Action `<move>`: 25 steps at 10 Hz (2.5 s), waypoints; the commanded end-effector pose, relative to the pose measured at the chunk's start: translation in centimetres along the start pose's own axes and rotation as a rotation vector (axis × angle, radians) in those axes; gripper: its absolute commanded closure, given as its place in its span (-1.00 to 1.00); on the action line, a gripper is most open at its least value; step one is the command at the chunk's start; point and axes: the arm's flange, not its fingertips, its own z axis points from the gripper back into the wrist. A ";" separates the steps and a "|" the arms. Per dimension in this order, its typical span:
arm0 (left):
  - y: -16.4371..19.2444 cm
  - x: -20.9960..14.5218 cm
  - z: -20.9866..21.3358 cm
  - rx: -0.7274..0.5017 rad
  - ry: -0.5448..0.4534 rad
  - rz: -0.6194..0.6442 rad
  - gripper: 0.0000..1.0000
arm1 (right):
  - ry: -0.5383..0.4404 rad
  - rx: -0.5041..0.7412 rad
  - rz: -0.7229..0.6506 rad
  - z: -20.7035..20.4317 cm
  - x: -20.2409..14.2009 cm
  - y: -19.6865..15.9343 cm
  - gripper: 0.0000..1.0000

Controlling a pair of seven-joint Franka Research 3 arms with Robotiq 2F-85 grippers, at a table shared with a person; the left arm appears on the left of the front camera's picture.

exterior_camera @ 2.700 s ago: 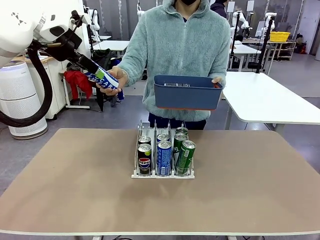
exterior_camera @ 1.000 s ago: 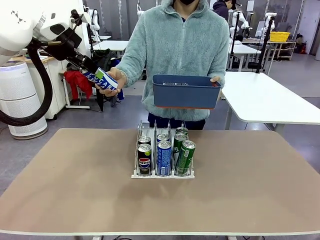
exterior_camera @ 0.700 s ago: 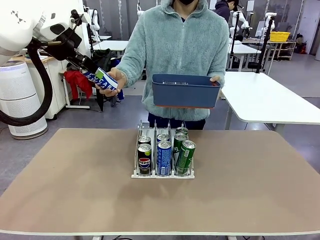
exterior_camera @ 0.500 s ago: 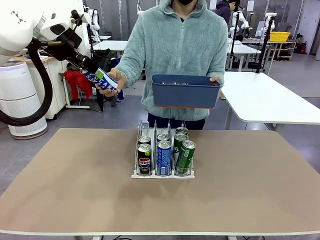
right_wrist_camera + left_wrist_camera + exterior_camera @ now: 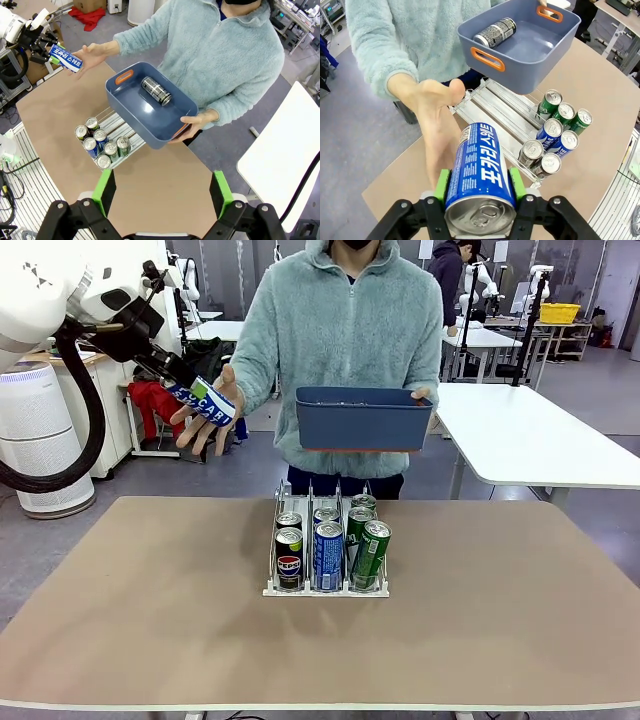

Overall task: Fill the beverage cans into the dispenser.
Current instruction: Place the picked Ionic drink in the line of the Automatic Can Dispenser with the same cans.

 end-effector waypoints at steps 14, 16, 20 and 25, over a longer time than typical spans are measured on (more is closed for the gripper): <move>-4.9 1.0 -1.9 0.143 0.140 0.173 -0.15 | 0.003 0.007 0.012 0.0 0.0 0.1 -1.00; -7.6 0.3 -3.1 0.133 0.225 0.119 -0.15 | 0.003 0.007 0.012 0.0 0.0 0.1 -1.00; -9.6 -0.1 -5.1 0.094 0.262 0.097 -0.15 | 0.003 0.007 0.012 0.0 0.0 0.1 -1.00; -9.6 -0.1 -5.1 0.094 0.262 0.097 -0.15 | 0.003 0.007 0.012 0.0 0.0 0.1 -1.00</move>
